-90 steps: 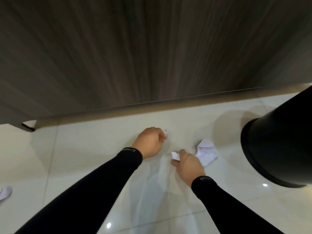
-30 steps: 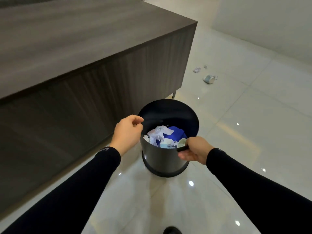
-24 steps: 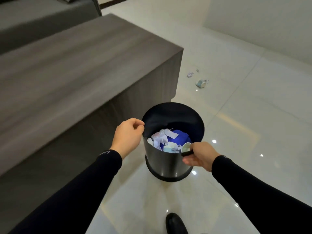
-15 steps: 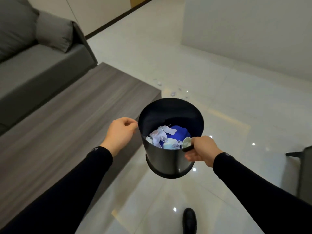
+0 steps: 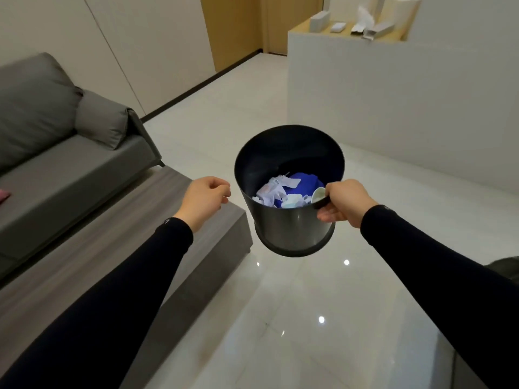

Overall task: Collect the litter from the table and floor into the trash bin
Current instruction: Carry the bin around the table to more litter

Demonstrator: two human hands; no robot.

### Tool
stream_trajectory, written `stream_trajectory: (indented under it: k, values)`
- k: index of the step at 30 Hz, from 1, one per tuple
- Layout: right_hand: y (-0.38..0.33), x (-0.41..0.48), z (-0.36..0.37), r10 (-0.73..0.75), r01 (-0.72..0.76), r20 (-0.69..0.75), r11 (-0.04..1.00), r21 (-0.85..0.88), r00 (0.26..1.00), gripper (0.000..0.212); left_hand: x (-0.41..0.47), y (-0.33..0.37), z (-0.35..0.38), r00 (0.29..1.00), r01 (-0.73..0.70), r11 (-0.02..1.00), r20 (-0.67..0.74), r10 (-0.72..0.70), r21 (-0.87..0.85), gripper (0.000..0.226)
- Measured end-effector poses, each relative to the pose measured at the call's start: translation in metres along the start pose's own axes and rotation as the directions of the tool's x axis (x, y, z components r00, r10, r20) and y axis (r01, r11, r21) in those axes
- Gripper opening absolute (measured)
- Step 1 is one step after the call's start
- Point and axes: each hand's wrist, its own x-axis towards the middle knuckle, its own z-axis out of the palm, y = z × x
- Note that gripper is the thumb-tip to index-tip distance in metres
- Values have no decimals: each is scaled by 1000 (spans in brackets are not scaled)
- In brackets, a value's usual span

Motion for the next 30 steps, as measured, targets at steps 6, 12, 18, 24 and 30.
stream_trajectory:
  k: [6,12,18,24,30]
  values:
    - [-29,76,-36,63,-55,-58,989,137,996,24,88,18,23,1000,-7,1000,-13,7,-4,14]
    - [-68,187,-52,113,-95,-83,976,197,990,19,222,31,56,1000,10,996,-24,-12,-84,14]
    - [-136,297,-72,105,-92,-82,985,147,991,21,349,65,90,999,51,992,-7,-52,-117,13]
    - [-203,403,-90,66,-60,-55,994,95,996,21,452,102,103,997,59,993,-48,-65,-107,13]
    - [-250,522,-89,56,-58,57,998,39,997,22,540,111,122,983,105,990,-144,-118,-94,14]
